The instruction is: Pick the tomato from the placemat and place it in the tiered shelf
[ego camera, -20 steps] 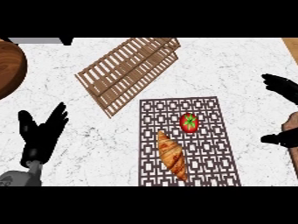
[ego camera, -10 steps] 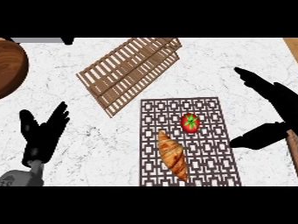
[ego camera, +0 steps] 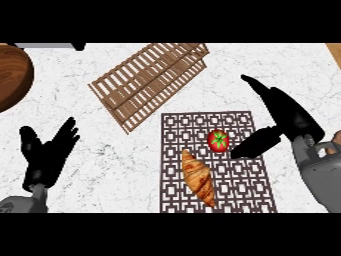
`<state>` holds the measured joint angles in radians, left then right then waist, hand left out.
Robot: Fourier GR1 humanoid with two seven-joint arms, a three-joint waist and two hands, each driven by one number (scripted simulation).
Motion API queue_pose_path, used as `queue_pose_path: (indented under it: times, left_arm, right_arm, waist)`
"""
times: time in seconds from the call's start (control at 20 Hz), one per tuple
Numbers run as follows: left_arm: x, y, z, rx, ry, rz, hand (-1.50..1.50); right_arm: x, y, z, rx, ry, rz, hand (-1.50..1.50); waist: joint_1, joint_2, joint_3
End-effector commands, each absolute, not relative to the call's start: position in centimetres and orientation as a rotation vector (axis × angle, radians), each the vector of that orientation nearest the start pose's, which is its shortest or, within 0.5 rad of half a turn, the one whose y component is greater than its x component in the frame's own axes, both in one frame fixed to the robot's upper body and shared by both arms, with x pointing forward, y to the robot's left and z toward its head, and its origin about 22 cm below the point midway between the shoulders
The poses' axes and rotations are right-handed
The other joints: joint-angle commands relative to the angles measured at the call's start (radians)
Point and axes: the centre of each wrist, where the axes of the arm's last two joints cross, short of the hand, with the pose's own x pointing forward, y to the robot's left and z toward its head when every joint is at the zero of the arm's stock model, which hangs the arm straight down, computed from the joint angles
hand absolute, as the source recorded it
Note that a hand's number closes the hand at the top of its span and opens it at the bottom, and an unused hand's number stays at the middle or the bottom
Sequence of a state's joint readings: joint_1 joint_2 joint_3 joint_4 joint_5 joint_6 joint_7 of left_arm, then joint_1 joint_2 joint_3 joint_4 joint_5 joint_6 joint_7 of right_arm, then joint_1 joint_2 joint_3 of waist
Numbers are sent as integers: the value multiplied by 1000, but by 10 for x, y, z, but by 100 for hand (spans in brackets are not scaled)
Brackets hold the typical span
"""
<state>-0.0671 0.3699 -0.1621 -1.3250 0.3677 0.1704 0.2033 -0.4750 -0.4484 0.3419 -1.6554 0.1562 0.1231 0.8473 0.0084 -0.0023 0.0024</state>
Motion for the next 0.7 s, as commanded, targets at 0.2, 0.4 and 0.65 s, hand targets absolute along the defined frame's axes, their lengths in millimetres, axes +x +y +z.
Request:
queue_pose_path:
  times: [0.2, 0.4, 0.65]
  left_arm:
    - [249, 301, -46, 105, -1110, 45, 0]
    - [244, 302, -45, 106, -1113, 41, 0]
    - [244, 299, -33, 78, -1109, 46, 0]
  right_arm:
    - [320, -157, 115, -525, -1030, 879, -150]
    - [290, -163, 100, -567, -972, 883, -150]
    - [303, -163, 102, -640, -965, 860, -150]
  waist:
    - [-3, 4, -3]
    - [-10, 2, -3]
    - [-6, 2, -3]
